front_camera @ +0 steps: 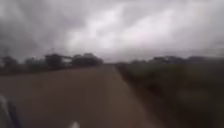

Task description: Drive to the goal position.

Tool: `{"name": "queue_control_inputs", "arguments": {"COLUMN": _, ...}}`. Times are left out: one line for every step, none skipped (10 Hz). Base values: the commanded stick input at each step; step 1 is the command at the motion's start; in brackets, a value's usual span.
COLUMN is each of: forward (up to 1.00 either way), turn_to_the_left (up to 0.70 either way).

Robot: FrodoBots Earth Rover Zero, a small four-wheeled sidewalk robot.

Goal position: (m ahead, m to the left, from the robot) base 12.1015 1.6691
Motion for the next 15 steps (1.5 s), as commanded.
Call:
{"name": "queue_control_inputs", "arguments": {"forward": 0.85, "turn_to_the_left": -0.34}}
{"name": "queue_control_inputs", "arguments": {"forward": 0.85, "turn_to_the_left": -0.34}}
{"name": "queue_control_inputs", "arguments": {"forward": 0.85, "turn_to_the_left": -0.34}}
{"name": "queue_control_inputs", "arguments": {"forward": 0.85, "turn_to_the_left": -0.34}}
{"name": "queue_control_inputs", "arguments": {"forward": 0.85, "turn_to_the_left": -0.34}}
{"name": "queue_control_inputs", "arguments": {"forward": 0.85, "turn_to_the_left": -0.34}}
{"name": "queue_control_inputs", "arguments": {"forward": 0.85, "turn_to_the_left": -0.34}}
{"name": "queue_control_inputs", "arguments": {"forward": 0.85, "turn_to_the_left": -0.34}}
{"name": "queue_control_inputs", "arguments": {"forward": 0.85, "turn_to_the_left": -0.34}}
{"name": "queue_control_inputs", "arguments": {"forward": 0.85, "turn_to_the_left": -0.34}}
{"name": "queue_control_inputs", "arguments": {"forward": 0.85, "turn_to_the_left": -0.34}}
{"name": "queue_control_inputs", "arguments": {"forward": 0.85, "turn_to_the_left": -0.11}}
{"name": "queue_control_inputs", "arguments": {"forward": 0.85, "turn_to_the_left": 0.00}}
{"name": "queue_control_inputs", "arguments": {"forward": 0.85, "turn_to_the_left": 0.00}}
{"name": "queue_control_inputs", "arguments": {"forward": 0.85, "turn_to_the_left": 0.00}}
